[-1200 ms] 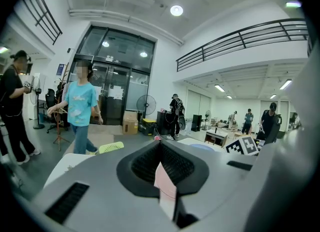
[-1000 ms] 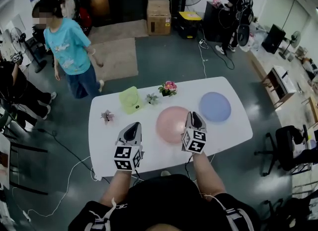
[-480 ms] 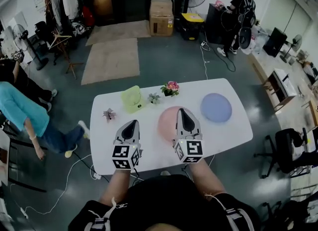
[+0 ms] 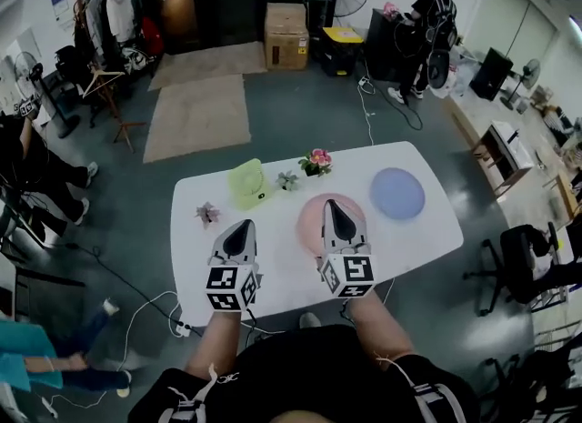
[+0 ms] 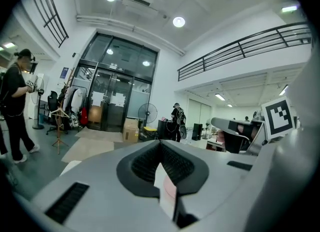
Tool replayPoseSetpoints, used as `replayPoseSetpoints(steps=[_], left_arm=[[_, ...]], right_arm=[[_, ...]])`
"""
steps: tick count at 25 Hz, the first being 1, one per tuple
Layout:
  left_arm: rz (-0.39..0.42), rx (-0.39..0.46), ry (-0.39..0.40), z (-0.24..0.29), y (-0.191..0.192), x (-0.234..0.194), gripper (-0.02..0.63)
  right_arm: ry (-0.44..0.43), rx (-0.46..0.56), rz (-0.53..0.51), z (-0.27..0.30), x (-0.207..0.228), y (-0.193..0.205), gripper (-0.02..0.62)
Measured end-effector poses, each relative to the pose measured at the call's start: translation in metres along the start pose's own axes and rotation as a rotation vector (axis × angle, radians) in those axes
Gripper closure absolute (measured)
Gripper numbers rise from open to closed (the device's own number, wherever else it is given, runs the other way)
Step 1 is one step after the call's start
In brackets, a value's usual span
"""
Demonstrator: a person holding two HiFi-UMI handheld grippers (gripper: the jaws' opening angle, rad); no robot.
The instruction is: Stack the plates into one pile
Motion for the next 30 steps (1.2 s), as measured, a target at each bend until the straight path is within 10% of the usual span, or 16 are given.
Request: replayPoseSetpoints(steps=[15,30], left_arm=[[-0.049,-0.032,0.055,0.033,0.026,0.021,0.594],[-0.01,0.002,-0.091,0.205,0.04,0.388,0.594]], right_arm=[[0.025,-0.055,0.02,-0.005,0.038,0.02,0.583],[-0.09,-0.076,0.047,-0.074,0.435,0.004,0.583]])
Point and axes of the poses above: the fingertips, and each gripper's own axes: z forward along the fingers, x to its right, y out of its underside, the point moved 10 cm from there along -z, backward along the fingers, and after that the axes turned 1 degree about y, right-handed, at the moved point
